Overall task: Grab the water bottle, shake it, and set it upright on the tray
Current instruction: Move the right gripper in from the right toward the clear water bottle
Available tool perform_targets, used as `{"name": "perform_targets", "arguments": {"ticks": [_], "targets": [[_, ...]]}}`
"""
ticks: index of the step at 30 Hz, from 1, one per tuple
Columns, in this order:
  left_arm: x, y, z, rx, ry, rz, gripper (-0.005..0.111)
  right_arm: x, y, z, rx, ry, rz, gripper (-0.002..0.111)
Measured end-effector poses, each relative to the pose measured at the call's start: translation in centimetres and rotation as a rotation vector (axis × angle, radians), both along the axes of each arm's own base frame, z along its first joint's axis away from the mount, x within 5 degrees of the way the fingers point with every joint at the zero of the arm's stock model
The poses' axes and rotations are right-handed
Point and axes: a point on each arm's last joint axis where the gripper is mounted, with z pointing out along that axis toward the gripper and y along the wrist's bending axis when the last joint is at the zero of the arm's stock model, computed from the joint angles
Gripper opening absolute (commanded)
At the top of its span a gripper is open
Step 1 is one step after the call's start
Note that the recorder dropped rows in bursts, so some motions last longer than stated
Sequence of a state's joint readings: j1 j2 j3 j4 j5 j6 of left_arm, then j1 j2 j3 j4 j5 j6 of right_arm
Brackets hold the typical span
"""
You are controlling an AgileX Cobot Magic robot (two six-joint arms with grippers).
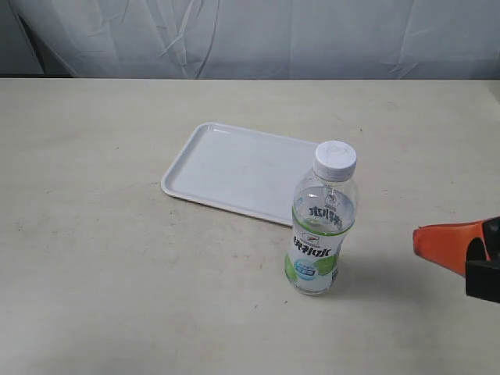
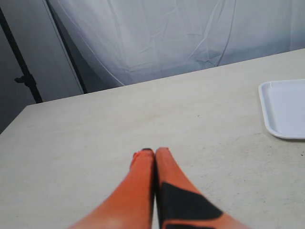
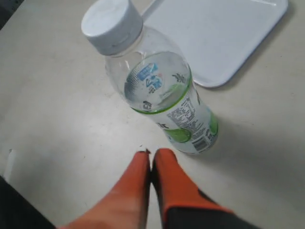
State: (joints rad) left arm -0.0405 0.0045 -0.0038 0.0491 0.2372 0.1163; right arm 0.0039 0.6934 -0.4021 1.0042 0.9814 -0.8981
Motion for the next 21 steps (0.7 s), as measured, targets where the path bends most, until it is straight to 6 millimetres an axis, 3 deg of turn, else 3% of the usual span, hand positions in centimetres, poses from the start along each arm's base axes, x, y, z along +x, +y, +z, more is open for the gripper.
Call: {"name": "perform_targets", "arguments": {"ticks": [2,4,14,17,21], "targets": [[0.0,0.0,0.0,0.000,0.000,0.000,0.000,-0.2,0.0,-0.3,0.011,0.009,-0.001,0.044],[0.0,0.0,0.0,0.000,0.000,0.000,0.000,-0.4,0.1,-1.0,0.023,0.034,-0.004,0.052],[0.0,0.0,0.0,0.000,0.000,0.000,0.000,-0.5,0.2,-1.5,0.028,0.031,0.004,0.053],[0.0,0.0,0.0,0.000,0.000,0.000,0.000,-0.2,0.0,-0.5,0.002,0.007,0.003,0.053],[0.0,0.0,0.0,0.000,0.000,0.000,0.000,1.2,-1.0,2.6,-0.105,0.009,-0.110,0.053]]}}
